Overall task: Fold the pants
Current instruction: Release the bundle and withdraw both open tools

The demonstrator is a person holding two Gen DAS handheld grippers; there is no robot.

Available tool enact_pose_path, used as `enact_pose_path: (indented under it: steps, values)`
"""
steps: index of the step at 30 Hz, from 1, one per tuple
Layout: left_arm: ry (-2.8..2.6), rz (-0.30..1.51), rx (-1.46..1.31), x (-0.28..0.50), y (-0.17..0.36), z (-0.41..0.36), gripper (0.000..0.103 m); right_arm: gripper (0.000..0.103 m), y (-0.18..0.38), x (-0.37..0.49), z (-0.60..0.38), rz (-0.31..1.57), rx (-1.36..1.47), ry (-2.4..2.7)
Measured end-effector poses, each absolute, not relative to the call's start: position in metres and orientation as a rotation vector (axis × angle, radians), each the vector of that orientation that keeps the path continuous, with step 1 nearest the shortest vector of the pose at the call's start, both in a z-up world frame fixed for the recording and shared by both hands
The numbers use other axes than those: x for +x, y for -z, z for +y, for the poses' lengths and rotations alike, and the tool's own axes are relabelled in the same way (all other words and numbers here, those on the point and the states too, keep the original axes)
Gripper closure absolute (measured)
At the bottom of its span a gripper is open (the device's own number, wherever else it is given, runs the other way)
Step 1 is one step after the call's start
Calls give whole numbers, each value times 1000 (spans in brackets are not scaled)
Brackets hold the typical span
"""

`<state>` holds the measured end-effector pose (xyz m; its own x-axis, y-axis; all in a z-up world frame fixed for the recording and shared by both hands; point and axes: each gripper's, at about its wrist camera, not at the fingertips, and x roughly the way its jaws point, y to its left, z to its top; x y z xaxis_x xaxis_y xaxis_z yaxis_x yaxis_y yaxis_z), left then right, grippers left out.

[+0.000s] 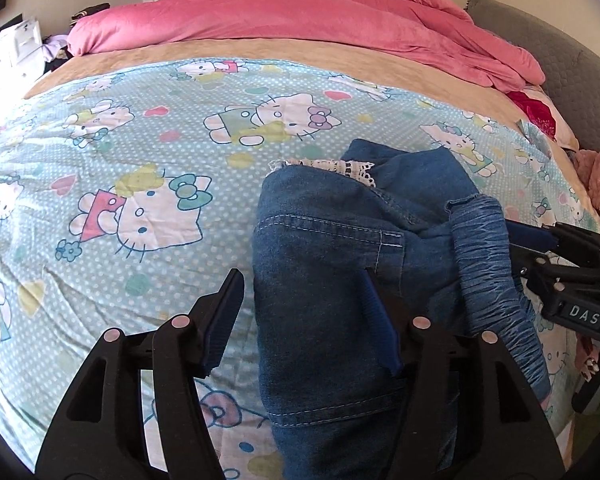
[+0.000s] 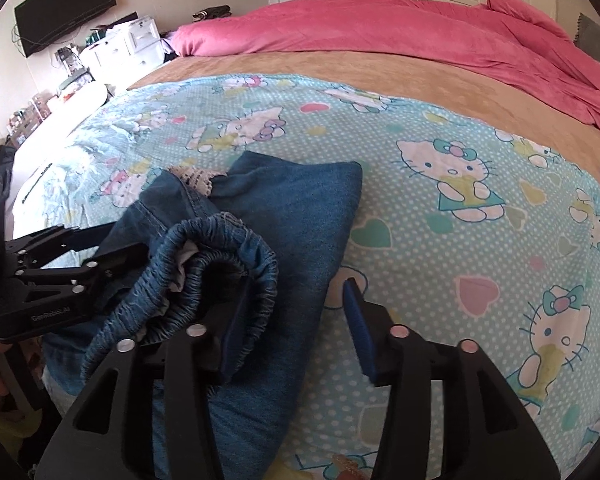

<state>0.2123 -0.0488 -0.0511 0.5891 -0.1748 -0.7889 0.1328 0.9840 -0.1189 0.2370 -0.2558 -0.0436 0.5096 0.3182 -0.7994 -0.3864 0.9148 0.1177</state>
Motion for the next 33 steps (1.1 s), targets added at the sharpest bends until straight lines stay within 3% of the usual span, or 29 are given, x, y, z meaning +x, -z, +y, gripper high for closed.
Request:
enact_pose_path:
  steps: [2, 6, 17, 24, 28, 33]
  values:
    - [178, 923, -50, 211, 51, -49, 50, 53, 45, 237, -257, 947, -68, -423]
    - [174, 922, -50, 211, 50, -48, 47, 36, 39, 233, -261, 928, -49, -413]
    - [167, 908, -55, 202, 40, -45, 38, 11, 15, 220, -272, 864, -9, -380]
    - [161, 879, -40, 192, 25, -47, 26, 7, 5, 209, -278, 838, 4, -362]
    - [148, 854, -33, 183, 13, -47, 10, 5, -2, 201, -280, 825, 8, -357]
    - [140, 810, -35, 170, -6, -46, 10, 5, -12, 190, -280, 801, 4, -352]
